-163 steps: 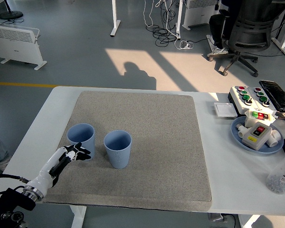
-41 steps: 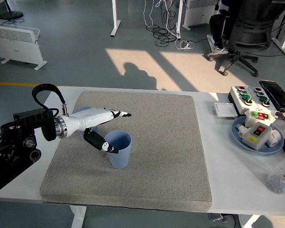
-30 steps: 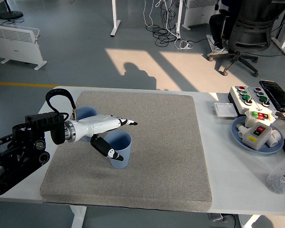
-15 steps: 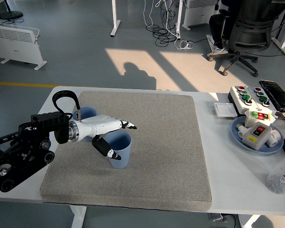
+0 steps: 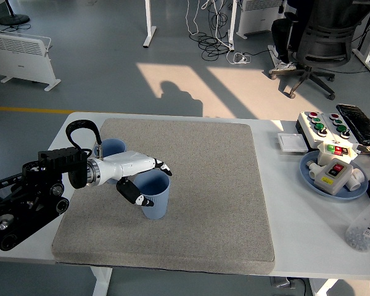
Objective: Push cup pick cup insert cup
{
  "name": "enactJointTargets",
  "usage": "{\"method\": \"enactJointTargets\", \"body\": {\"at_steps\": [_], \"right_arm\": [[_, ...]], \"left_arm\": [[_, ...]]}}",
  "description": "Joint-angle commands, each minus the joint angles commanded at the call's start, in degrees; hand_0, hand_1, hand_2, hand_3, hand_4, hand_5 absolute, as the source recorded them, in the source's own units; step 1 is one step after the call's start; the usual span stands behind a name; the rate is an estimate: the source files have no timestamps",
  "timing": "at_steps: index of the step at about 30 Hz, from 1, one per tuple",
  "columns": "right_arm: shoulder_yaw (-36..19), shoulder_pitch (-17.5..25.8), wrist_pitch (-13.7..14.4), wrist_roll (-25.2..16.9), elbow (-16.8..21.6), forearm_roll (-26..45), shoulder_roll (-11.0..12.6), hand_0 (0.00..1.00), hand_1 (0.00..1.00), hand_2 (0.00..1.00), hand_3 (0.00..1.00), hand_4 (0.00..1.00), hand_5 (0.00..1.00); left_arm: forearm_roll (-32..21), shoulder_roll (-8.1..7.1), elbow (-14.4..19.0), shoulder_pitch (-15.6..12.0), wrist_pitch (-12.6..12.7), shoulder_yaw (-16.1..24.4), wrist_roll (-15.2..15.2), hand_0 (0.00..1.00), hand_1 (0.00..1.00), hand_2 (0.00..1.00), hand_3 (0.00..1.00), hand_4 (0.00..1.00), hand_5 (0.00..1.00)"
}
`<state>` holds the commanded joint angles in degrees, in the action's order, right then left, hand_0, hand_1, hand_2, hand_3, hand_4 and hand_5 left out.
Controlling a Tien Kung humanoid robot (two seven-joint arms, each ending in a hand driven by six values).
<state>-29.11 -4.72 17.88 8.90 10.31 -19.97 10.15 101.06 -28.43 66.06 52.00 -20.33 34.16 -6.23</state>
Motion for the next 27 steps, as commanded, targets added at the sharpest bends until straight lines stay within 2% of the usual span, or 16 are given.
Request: {"method": "enactJointTargets", "body": {"at_steps": [2,3,8,9,16,19,20,22,23,26,27], "right_arm": [[-0.1,0.0,0.0,0.0,0.0,0.0,0.0,0.690,0.602,0.640,0.556,0.095,0.410],[-0.1,0.0,0.0,0.0,0.0,0.0,0.0,0.691,0.600,0.639,0.556,0.097,0.410],[0.0,-0.1,0.0,-0.1,0.0,0.2,0.0,0.691,0.600,0.639,0.556,0.097,0.410],[0.1,-0.1,0.0,-0.1,0.0,0.3,0.0,0.690,0.602,0.638,0.556,0.097,0.409],[-0.2,0.0,0.0,0.0,0.0,0.0,-0.1,0.690,0.601,0.636,0.556,0.097,0.410],[-0.2,0.0,0.0,0.0,0.0,0.1,-0.1,0.690,0.601,0.636,0.556,0.097,0.410],[-0.1,0.0,0.0,0.0,0.0,0.1,-0.1,0.690,0.601,0.636,0.556,0.097,0.410],[0.0,-0.1,0.0,0.0,0.0,0.4,-0.1,0.691,0.600,0.637,0.556,0.098,0.409],[0.1,-0.1,0.0,0.0,0.0,0.5,0.0,0.691,0.600,0.637,0.556,0.098,0.409],[0.1,-0.1,0.0,0.0,0.0,0.5,0.0,0.691,0.600,0.637,0.556,0.098,0.409],[0.1,-0.1,0.0,0.0,0.0,0.5,0.0,0.691,0.600,0.637,0.556,0.098,0.409]], "left_arm": [[0.2,-0.15,0.3,-0.1,-0.3,0.4,0.0,0.493,0.680,0.742,0.557,0.725,0.115],[0.2,-0.17,0.3,-0.1,-0.3,0.4,0.0,0.423,0.617,0.685,0.528,0.696,0.092],[0.4,-0.71,1.4,-0.2,-1.3,1.7,0.3,0.423,0.617,0.685,0.528,0.696,0.092],[0.4,-0.85,1.6,-0.3,-1.6,2.0,0.4,0.397,0.561,0.613,0.510,0.666,0.087],[1.0,-3.15,5.5,-0.6,-4.2,6.3,1.3,0.399,0.555,0.594,0.505,0.653,0.081],[1.0,-3.31,5.8,-0.6,-4.4,6.5,1.4,0.399,0.555,0.594,0.505,0.653,0.081],[0.9,-3.65,6.2,-0.5,-4.6,6.8,1.5,0.399,0.555,0.594,0.505,0.653,0.081],[0.2,-6.38,9.3,0.5,-6.5,9.6,1.8,0.400,0.553,0.586,0.503,0.640,0.073],[-0.1,-7.06,10.0,0.7,-6.8,10.3,1.8,0.400,0.553,0.586,0.503,0.640,0.073],[-0.2,-7.34,10.4,0.8,-6.9,10.6,1.8,0.400,0.553,0.586,0.503,0.640,0.073],[-0.2,-7.35,10.4,0.8,-6.9,10.6,1.8,0.411,0.548,0.560,0.498,0.617,0.045]]}}
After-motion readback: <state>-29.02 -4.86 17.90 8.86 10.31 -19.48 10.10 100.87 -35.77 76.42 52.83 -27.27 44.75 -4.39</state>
